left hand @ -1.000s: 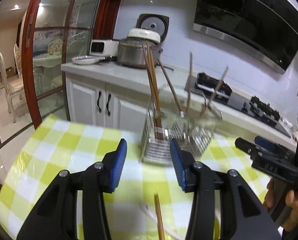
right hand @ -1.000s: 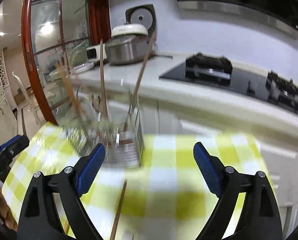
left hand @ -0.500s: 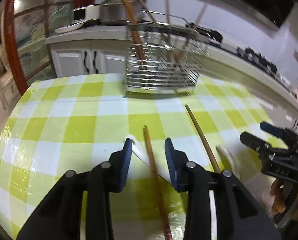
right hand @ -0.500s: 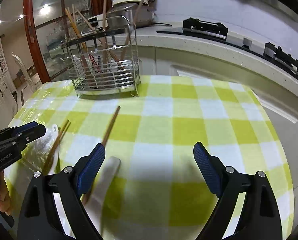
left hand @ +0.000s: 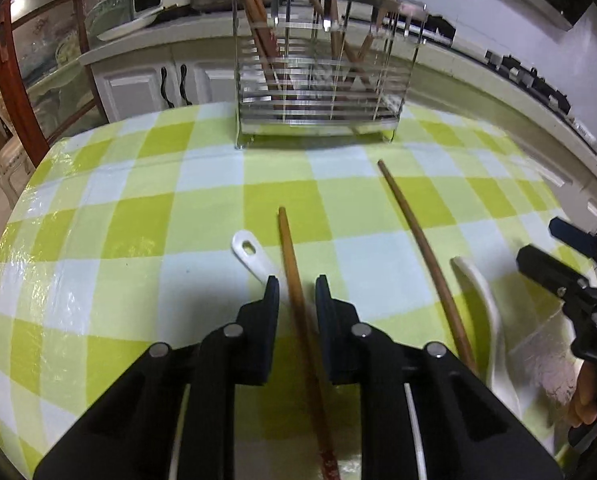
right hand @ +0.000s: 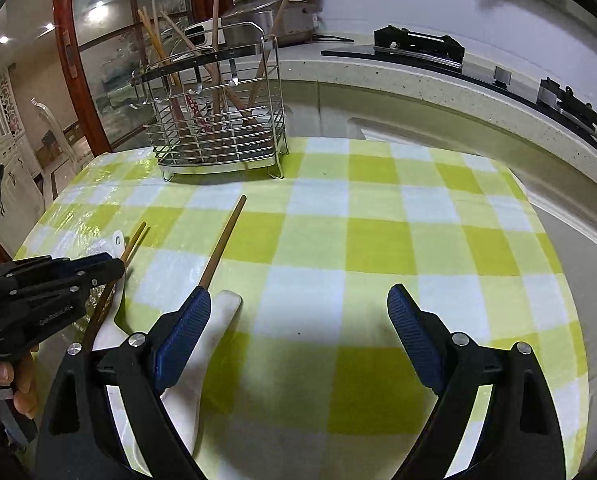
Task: Organize utensils
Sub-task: 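Close the left tool on a wooden chopstick while the right tool grasps another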
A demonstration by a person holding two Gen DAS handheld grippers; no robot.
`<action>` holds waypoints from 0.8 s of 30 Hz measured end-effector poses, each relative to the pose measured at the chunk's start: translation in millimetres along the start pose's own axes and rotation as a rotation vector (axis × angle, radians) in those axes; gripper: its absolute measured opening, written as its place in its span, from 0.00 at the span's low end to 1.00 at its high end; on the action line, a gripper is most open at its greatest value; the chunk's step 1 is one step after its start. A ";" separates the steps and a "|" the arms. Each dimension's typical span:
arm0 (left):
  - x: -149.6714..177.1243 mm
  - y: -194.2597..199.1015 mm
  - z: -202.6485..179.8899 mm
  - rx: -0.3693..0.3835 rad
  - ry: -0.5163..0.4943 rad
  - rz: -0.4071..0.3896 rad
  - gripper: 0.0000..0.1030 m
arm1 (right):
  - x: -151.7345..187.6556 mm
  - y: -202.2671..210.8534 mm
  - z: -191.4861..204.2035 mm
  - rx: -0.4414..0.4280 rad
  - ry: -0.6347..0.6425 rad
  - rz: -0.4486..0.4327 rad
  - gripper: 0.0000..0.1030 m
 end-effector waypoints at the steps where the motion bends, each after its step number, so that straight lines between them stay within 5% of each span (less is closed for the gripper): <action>1: 1.1 -1.5 0.6 -0.002 0.001 0.007 0.18 | -0.3 0.0 1.1 -0.001 0.004 0.000 0.82; 7: 0.7 -0.9 1.6 0.014 0.013 0.016 0.07 | -2.0 -2.3 12.5 -0.005 0.037 0.014 0.82; 22: -1.4 24.6 32.2 0.064 0.110 -0.055 0.07 | -19.6 -35.3 61.0 -0.054 0.125 0.140 0.81; 24: -1.4 28.8 38.5 0.074 0.125 -0.067 0.07 | -23.3 -42.0 62.2 -0.042 0.129 0.156 0.72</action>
Point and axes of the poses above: each gripper's, at about its wrist camera, not at the fingertips, and y roughly against the way its jaws point, z to its left, x to its underside, the point moved 5 cm from there along -y, roughly the way its jaws point, and after that the axes turned 6 degrees about y, right-handed, at the moved point
